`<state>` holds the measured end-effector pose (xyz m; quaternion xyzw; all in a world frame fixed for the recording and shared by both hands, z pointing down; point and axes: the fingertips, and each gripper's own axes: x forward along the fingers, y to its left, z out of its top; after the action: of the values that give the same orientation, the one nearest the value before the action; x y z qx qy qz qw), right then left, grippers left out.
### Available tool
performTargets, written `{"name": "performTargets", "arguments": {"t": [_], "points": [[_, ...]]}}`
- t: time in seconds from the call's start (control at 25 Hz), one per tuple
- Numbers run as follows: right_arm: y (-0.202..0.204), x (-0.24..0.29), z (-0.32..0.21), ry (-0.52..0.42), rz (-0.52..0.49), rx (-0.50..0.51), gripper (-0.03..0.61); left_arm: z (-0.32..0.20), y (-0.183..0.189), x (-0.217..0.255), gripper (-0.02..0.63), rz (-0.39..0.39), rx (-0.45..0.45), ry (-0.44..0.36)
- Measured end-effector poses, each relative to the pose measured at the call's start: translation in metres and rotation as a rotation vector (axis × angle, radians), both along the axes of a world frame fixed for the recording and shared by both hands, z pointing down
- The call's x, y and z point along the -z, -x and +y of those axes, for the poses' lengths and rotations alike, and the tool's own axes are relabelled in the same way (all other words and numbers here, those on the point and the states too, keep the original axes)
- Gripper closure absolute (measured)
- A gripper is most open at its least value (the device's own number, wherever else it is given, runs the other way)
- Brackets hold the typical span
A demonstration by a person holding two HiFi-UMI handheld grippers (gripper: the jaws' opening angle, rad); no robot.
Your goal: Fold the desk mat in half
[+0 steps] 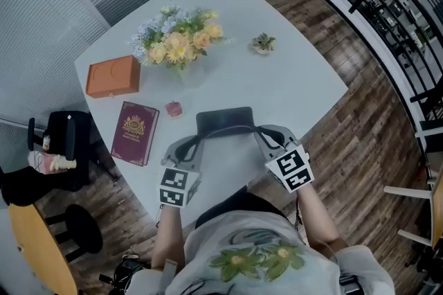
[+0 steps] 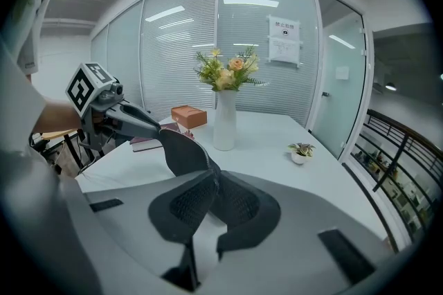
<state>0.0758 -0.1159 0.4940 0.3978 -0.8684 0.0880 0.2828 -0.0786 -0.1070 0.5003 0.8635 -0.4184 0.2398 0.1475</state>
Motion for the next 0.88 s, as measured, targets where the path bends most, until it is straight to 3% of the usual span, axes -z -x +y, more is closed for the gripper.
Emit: {"name": "performTargets", "arguments": {"t": [0.88], "points": [[0.003,0.004,-0.036,0.008,-0.014,0.007,0.538,-0.035,0.0,0.005,0.577,-0.01,0.012,-0.03]]}}
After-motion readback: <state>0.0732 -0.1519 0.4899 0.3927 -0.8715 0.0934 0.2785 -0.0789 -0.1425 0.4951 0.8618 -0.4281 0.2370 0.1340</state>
